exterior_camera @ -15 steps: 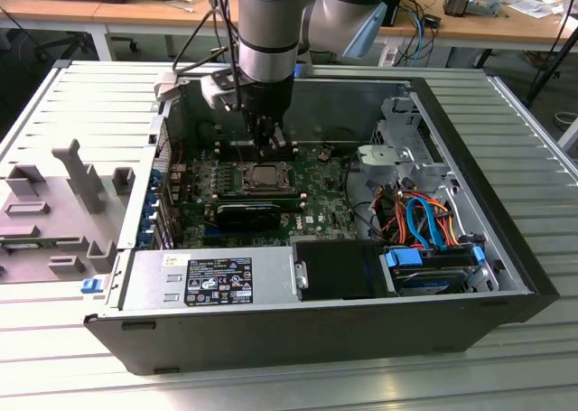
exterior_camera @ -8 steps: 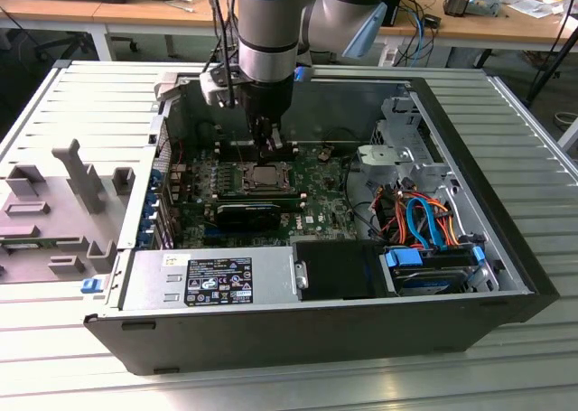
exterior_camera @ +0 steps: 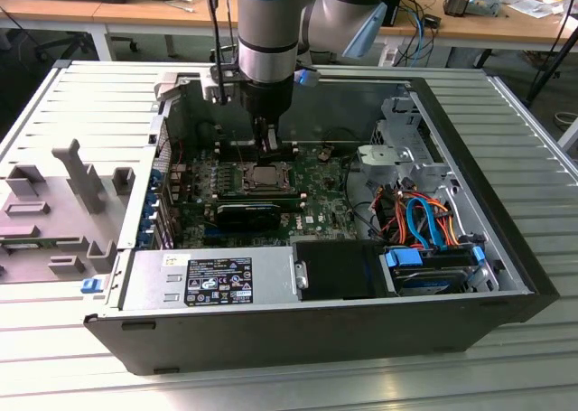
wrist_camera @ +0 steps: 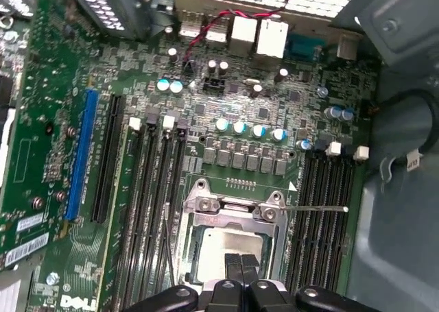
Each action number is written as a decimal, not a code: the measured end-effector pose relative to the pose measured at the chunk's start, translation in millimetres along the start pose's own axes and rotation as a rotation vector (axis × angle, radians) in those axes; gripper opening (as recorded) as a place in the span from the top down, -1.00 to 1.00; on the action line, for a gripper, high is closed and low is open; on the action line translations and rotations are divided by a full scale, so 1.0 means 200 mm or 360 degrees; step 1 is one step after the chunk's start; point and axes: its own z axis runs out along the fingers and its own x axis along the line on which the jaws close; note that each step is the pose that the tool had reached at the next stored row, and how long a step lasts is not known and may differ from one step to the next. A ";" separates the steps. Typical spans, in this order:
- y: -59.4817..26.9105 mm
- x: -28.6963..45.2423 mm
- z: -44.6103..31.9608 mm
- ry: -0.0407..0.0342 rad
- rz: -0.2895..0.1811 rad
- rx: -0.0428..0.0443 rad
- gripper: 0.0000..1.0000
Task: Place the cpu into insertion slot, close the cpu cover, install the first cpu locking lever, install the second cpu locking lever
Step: 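Install the first cpu locking lever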
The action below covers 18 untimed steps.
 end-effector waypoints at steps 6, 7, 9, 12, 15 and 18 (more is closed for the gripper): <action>0.000 0.000 0.003 0.0008 0.0179 0.0007 0.79; 0.000 0.000 0.004 0.0010 0.0222 0.0008 0.79; 0.000 0.000 0.005 0.0012 0.0274 0.0010 0.79; 0.000 0.000 0.006 0.0013 0.0347 0.0013 0.79; 0.000 0.000 0.007 0.0014 0.0413 0.0016 0.79; 0.000 0.000 0.008 0.0015 0.0493 0.0019 0.79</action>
